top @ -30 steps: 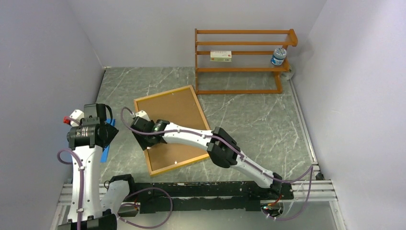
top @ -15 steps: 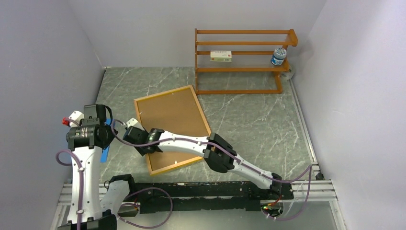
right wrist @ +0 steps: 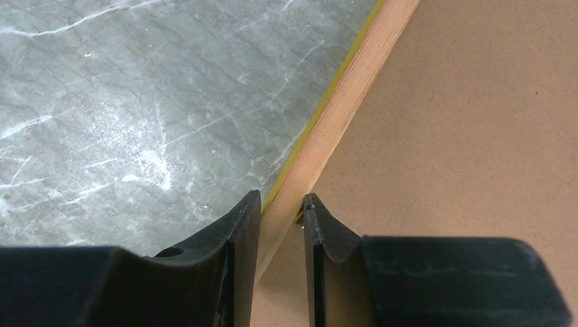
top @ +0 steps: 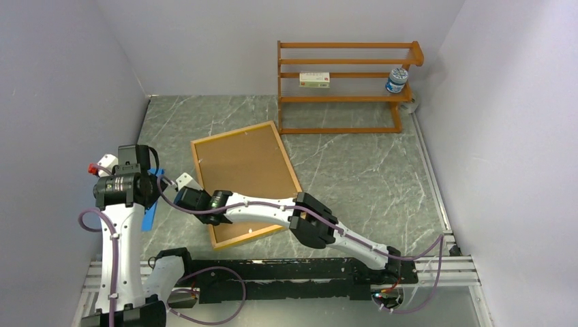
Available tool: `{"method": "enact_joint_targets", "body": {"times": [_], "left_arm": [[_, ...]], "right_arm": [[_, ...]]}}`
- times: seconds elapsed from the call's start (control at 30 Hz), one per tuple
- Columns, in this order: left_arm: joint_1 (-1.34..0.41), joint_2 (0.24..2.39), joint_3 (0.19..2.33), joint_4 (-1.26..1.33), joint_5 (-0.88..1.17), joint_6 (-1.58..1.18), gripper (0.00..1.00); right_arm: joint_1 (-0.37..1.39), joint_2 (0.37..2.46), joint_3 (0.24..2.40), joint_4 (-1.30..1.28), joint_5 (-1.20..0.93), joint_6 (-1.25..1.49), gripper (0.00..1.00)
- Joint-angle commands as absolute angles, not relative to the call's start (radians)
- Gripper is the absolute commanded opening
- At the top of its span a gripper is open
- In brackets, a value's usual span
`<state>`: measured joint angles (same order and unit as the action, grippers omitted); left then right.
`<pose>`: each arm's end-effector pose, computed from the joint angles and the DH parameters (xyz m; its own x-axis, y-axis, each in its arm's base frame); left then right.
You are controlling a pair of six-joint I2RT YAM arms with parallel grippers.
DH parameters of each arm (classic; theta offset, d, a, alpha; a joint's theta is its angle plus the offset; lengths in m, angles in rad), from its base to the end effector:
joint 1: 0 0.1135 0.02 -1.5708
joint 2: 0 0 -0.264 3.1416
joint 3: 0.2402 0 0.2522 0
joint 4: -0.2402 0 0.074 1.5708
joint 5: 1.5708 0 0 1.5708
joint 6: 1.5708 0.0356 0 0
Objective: Put the photo into the frame
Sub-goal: Turn over the photo frame at the center of the board.
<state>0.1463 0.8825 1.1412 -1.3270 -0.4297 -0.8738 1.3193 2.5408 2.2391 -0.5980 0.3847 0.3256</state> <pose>0.1215 0.0329 0.3448 -0.3027 -0.7492 -0.5891 -0.8773 0.4606 -0.1349 0.1513 0.5352 0.1634 -0.4532 -0.5726 -0.6832 -0.7332 0.6753 -0.0795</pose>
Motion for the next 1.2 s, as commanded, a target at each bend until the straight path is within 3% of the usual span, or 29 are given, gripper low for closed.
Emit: {"method": "enact_joint_targets", "body": {"times": [0.0,0.37,0.67,0.93,1.17], "left_arm": [[0.149,0.899,1.166,-1.299,-0.417,-0.861,0.67],[0.149,0.916,1.199,-1.272,-0.480,-0.849,0.68],[0.148,0.924,1.163,-1.229,-0.442,-0.848,0.68],[0.148,0.945,1.131,-1.203,-0.424,-0.847,0.69],[0.149,0.963,1.110,-1.182,-0.427,-0.825,0.69]], "right_arm": [[1.327,2.503,2.163,-0.615,0.369,0.273,0.21],[1.359,2.180,1.693,-0.395,0.261,0.215,0.17],[1.365,1.955,1.317,-0.318,0.096,0.041,0.25],[1.358,2.047,1.441,-0.429,0.148,0.155,0.44],[1.359,2.186,1.613,-0.524,0.225,0.245,0.41]]}}
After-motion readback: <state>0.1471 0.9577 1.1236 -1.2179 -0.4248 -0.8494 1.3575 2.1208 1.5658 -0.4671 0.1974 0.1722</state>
